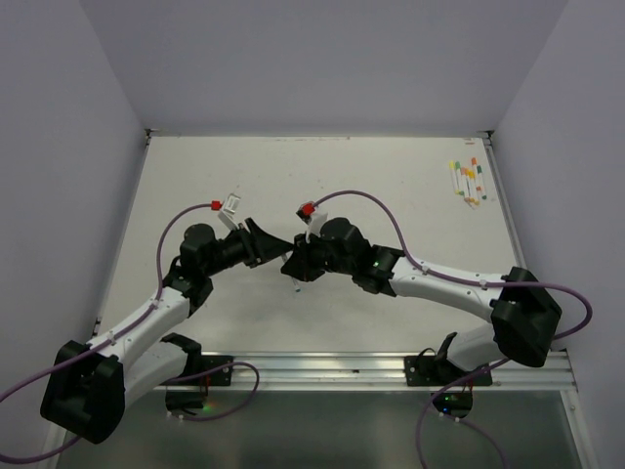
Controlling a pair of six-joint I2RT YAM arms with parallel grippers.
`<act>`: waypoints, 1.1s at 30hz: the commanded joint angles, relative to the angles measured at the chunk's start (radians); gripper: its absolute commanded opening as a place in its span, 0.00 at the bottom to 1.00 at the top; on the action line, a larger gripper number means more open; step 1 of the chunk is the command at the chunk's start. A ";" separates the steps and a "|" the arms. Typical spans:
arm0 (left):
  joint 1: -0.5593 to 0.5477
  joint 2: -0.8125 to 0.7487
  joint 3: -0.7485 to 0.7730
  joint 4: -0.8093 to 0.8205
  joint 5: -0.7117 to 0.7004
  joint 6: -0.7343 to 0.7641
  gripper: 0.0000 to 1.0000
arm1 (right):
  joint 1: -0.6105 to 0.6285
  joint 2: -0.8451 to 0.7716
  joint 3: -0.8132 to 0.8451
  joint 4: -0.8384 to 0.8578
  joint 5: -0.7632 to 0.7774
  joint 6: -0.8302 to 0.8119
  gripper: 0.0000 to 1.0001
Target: Open the pen caps
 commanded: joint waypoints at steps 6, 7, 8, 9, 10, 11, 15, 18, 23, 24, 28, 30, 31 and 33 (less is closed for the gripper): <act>-0.002 -0.023 0.006 -0.002 -0.010 0.003 0.49 | 0.007 -0.025 -0.011 0.043 -0.004 0.001 0.00; -0.002 -0.023 0.006 -0.001 -0.012 0.001 0.45 | 0.005 -0.027 -0.012 0.041 -0.004 0.002 0.00; -0.002 -0.023 0.006 0.001 -0.010 0.001 0.41 | 0.007 -0.027 -0.015 0.040 -0.002 0.002 0.00; -0.002 -0.023 0.008 0.004 -0.012 0.000 0.35 | 0.007 -0.028 -0.020 0.040 0.001 0.004 0.00; -0.002 -0.023 0.009 0.006 -0.010 0.000 0.33 | 0.007 -0.030 -0.023 0.040 0.003 0.004 0.00; -0.002 -0.023 0.008 0.006 -0.010 0.001 0.30 | 0.007 -0.030 -0.024 0.040 0.006 0.004 0.00; -0.002 -0.026 0.009 0.006 -0.006 0.003 0.14 | 0.005 -0.033 -0.018 0.033 0.021 0.004 0.00; -0.002 -0.029 0.008 0.003 -0.004 0.004 0.00 | 0.007 -0.024 -0.006 0.020 0.019 0.004 0.00; -0.002 -0.029 0.035 -0.034 -0.076 0.024 0.00 | 0.016 -0.019 -0.032 0.006 0.044 0.027 0.00; -0.002 -0.027 0.041 -0.051 -0.099 0.027 0.00 | 0.019 -0.018 -0.041 0.006 0.050 0.040 0.00; -0.001 -0.026 0.095 -0.134 -0.315 0.032 0.00 | 0.088 0.004 -0.063 -0.017 0.181 0.048 0.00; 0.005 -0.004 0.141 -0.215 -0.381 0.049 0.00 | 0.122 0.019 -0.064 -0.046 0.262 0.051 0.00; 0.012 0.013 0.193 -0.235 -0.418 0.056 0.00 | 0.154 0.022 -0.069 -0.074 0.294 0.057 0.00; 0.031 0.081 0.250 -0.273 -0.414 0.081 0.00 | 0.182 0.038 -0.081 -0.098 0.390 0.067 0.00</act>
